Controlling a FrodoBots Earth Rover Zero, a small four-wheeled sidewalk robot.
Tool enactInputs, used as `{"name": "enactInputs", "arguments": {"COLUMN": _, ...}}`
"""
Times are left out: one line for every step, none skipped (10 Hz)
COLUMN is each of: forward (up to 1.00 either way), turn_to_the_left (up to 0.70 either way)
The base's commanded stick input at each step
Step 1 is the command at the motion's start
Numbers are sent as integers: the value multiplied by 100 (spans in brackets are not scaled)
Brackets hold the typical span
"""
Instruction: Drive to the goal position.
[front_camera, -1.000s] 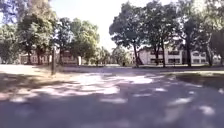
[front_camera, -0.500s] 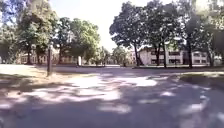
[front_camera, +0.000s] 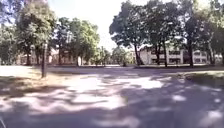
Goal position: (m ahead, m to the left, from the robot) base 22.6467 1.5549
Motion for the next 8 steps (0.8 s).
{"name": "enactInputs", "arguments": {"forward": 70, "turn_to_the_left": 0}}
{"name": "enactInputs", "arguments": {"forward": 70, "turn_to_the_left": 0}}
{"name": "enactInputs", "arguments": {"forward": 70, "turn_to_the_left": 0}}
{"name": "enactInputs", "arguments": {"forward": 70, "turn_to_the_left": 0}}
{"name": "enactInputs", "arguments": {"forward": 70, "turn_to_the_left": 0}}
{"name": "enactInputs", "arguments": {"forward": 70, "turn_to_the_left": 0}}
{"name": "enactInputs", "arguments": {"forward": 70, "turn_to_the_left": 0}}
{"name": "enactInputs", "arguments": {"forward": 70, "turn_to_the_left": 0}}
